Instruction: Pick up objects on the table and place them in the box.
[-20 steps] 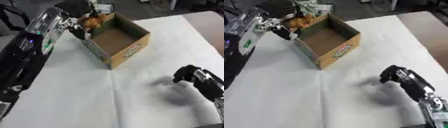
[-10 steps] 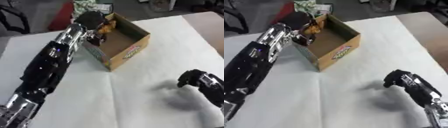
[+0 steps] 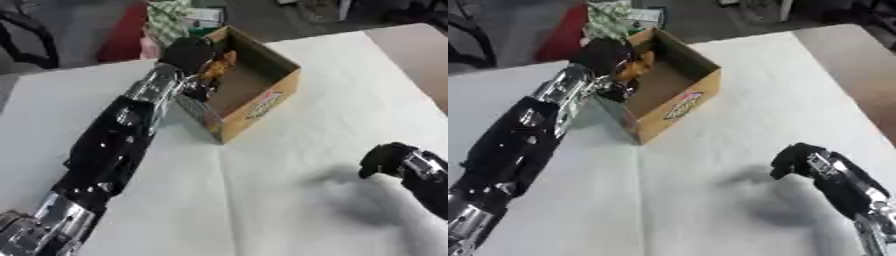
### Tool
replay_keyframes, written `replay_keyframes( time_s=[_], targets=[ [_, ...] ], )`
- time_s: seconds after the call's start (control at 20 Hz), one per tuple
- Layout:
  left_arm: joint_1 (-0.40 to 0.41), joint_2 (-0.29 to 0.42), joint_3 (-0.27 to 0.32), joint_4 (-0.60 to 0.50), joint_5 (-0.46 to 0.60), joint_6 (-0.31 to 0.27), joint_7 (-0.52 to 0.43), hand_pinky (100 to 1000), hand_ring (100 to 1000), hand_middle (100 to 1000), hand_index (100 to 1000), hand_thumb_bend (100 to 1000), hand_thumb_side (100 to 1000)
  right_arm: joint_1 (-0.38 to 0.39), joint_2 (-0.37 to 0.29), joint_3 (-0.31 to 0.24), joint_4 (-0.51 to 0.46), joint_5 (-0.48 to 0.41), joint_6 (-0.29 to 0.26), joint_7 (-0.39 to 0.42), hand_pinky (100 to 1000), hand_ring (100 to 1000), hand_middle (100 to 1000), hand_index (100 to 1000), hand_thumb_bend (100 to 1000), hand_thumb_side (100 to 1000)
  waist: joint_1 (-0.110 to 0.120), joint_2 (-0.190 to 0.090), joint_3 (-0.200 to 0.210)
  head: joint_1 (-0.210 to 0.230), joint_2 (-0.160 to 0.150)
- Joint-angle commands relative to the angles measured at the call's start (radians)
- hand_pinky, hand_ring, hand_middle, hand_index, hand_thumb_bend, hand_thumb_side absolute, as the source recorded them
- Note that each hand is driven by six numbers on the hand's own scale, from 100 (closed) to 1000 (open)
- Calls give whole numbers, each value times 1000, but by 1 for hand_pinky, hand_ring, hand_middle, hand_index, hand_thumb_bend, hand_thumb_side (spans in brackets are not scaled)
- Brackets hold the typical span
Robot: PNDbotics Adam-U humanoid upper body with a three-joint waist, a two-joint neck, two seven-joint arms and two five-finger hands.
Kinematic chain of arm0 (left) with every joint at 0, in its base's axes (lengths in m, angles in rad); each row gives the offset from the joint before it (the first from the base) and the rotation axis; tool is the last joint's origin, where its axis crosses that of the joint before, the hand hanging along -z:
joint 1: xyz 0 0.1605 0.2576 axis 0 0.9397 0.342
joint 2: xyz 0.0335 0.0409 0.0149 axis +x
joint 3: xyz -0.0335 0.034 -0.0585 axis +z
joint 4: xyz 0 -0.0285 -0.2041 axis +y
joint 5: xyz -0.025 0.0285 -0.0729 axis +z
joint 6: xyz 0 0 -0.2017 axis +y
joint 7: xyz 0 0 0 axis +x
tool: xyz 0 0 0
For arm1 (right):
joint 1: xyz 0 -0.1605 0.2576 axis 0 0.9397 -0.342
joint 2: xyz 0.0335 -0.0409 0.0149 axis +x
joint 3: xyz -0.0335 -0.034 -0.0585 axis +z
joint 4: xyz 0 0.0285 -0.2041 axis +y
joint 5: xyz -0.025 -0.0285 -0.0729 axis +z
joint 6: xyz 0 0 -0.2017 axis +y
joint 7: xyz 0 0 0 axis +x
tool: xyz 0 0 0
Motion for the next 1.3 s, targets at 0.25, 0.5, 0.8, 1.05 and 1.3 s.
replay_keyframes(
  time_s=[0.25, 0.5, 0.8, 1.05, 1.3],
  targets=[
    [31, -37, -3, 49, -42, 21, 45, 498, 401, 338, 459, 100, 165, -12, -9, -2, -12, 2, 0, 6, 617, 590, 575, 613, 100, 907, -5, -6, -7, 4, -19],
    [45, -45, -9, 53, -62, 41, 78, 578, 538, 478, 574, 149, 171, -12, -8, -2, -13, 2, 0, 7, 617, 590, 575, 614, 100, 907, -5, -5, -8, 2, -20],
    [48, -47, -28, 54, -107, 35, 42, 680, 711, 633, 692, 411, 232, -13, -6, -3, -13, 1, 0, 8, 617, 590, 575, 614, 100, 906, -6, -5, -7, 2, -19],
    [47, -46, -33, 41, -152, 35, -30, 748, 800, 754, 778, 648, 328, -12, -6, -4, -12, 0, 0, 9, 618, 590, 575, 614, 100, 905, -7, -6, -7, 3, -19],
    [42, -43, -38, 23, -174, 34, -78, 810, 865, 827, 840, 863, 622, -12, -5, -4, -12, 1, 1, 10, 618, 590, 575, 614, 100, 905, -6, -8, -6, 2, -19]
  ],
)
